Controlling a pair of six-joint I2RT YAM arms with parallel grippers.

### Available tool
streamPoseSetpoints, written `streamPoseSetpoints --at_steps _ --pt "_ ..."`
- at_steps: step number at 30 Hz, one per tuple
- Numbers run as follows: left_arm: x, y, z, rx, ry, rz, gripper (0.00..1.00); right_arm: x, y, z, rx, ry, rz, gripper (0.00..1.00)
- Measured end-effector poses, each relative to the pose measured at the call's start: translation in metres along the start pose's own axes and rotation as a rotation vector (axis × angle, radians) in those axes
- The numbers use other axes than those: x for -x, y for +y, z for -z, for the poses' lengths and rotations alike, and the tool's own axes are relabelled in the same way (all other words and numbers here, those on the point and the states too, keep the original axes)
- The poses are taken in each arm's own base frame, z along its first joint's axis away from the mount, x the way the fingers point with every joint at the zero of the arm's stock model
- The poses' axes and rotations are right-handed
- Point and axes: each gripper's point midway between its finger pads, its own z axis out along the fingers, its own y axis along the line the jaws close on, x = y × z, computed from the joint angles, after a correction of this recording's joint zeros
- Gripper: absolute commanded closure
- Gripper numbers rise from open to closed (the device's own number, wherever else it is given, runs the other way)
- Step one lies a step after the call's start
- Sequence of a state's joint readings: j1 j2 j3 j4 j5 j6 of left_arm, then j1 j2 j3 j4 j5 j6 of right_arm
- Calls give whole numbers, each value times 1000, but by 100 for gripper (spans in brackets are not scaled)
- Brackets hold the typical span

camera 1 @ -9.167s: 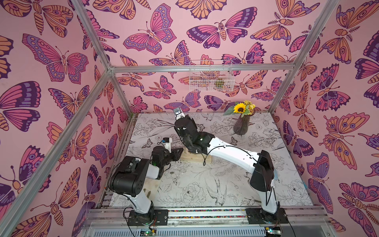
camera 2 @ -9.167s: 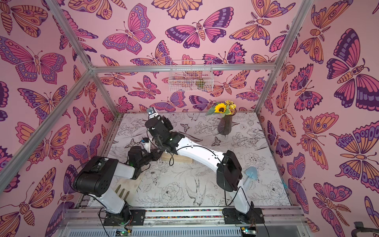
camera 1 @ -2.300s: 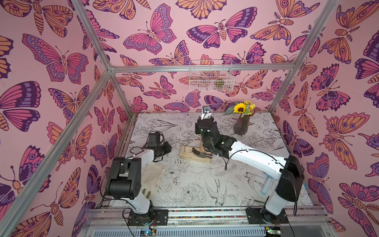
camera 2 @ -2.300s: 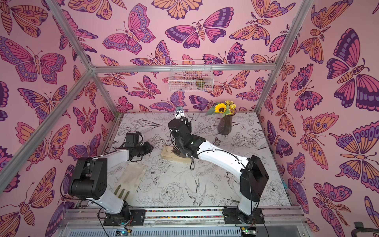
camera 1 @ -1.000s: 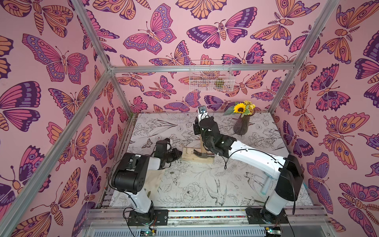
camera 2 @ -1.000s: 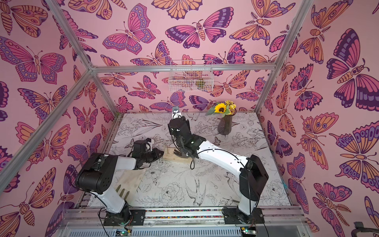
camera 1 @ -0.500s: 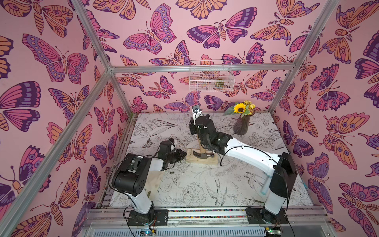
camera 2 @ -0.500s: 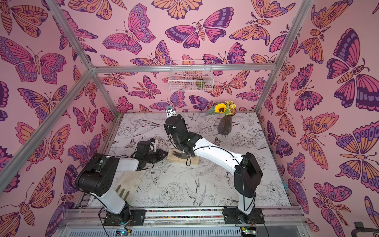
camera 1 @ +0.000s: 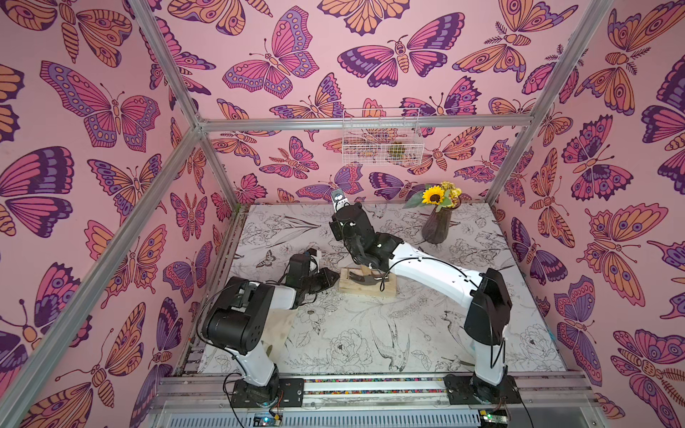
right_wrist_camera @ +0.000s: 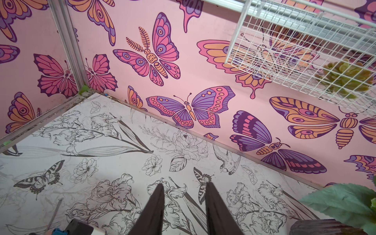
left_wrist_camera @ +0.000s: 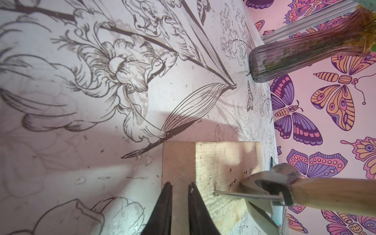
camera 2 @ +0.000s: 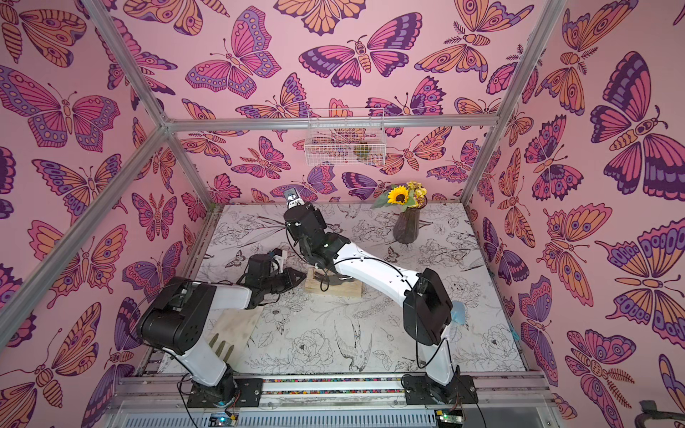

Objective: Use a claw hammer to pull out a nail
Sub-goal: Move the mounting plate to the center of the board, then remove the nail from the mounting plate.

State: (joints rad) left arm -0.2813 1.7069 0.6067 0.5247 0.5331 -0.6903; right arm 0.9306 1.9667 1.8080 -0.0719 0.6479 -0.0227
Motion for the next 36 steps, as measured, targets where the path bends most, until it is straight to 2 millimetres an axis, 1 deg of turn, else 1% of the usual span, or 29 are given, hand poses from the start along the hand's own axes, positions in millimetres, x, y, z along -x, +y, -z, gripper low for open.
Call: streamPoseSetpoints --at_steps 10,23,36 --pt "0 -7 -1 -35 4 -11 80 2 3 -8 -23 9 56 100" --pt "-1 -5 -2 -32 8 -7 80 3 17 -7 66 17 63 100" --pt "-1 -5 -2 -32 8 -7 80 3 19 -7 80 18 67 100"
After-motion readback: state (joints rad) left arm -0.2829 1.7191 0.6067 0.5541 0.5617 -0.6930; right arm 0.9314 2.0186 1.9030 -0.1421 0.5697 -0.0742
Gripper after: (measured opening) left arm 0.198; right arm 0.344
